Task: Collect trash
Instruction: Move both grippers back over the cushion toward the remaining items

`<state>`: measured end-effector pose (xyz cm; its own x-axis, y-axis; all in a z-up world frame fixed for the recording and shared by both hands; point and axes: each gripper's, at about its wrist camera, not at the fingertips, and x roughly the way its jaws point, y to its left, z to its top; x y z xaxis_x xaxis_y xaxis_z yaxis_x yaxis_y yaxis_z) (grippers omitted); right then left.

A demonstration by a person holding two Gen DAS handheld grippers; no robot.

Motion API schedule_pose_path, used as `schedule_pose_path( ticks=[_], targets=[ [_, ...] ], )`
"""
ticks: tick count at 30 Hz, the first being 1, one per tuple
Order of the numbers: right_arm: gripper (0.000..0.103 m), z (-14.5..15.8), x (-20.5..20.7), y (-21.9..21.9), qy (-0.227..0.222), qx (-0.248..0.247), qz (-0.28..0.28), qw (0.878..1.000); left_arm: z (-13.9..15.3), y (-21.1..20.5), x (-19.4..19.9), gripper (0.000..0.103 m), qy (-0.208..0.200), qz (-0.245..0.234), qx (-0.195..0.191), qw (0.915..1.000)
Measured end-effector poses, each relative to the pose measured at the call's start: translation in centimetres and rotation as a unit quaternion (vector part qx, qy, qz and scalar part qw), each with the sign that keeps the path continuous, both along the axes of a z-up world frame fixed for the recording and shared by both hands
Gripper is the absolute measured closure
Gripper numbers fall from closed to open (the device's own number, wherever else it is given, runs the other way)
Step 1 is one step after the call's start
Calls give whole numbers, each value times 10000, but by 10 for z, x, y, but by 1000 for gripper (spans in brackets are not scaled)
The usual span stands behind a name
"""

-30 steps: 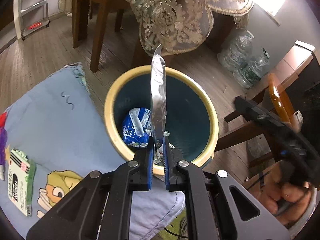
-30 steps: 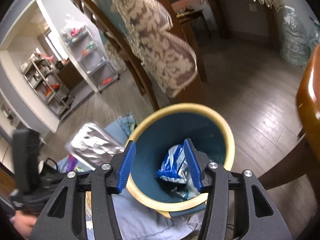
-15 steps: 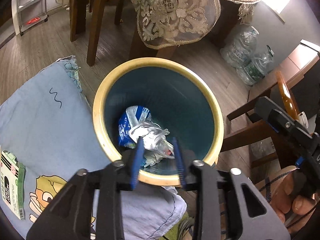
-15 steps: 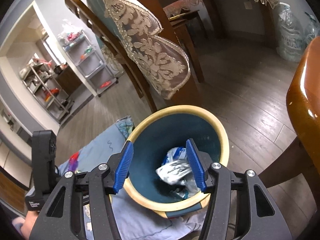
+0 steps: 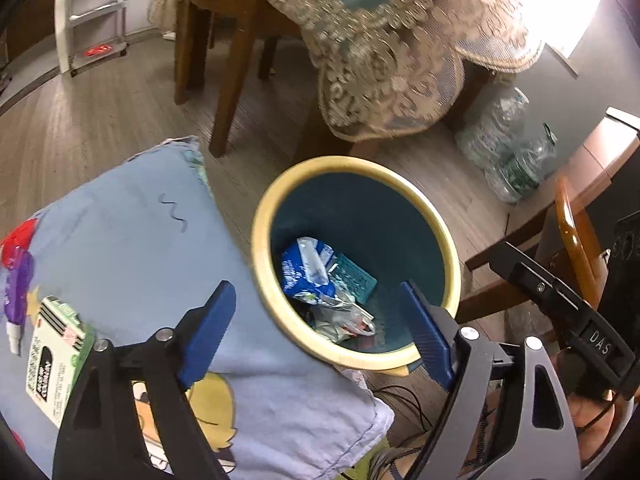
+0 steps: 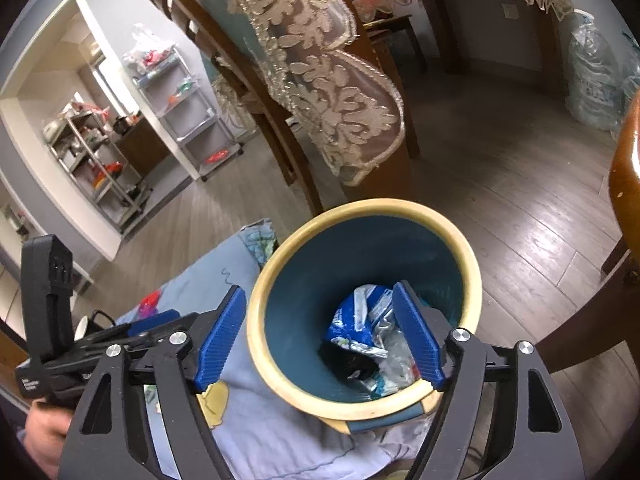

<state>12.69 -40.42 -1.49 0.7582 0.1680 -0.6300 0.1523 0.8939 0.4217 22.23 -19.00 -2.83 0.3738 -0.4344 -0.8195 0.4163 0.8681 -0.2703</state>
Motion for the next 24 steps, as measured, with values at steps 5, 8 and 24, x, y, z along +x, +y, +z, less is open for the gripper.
schedule_pose_path(
  ticks=[5, 8, 24],
  targets=[
    [23, 3, 5, 15, -1, -60, 184, 9998, 7, 19, 0, 17, -60, 136, 24, 9999],
    [22, 4, 8, 26, 13, -116, 309, 9995, 11, 34, -2, 14, -113, 208, 97, 9997],
    [12, 25, 19, 99, 290, -254, 1021, 9940, 37, 174, -11, 12, -159, 933, 565, 9939]
  ],
)
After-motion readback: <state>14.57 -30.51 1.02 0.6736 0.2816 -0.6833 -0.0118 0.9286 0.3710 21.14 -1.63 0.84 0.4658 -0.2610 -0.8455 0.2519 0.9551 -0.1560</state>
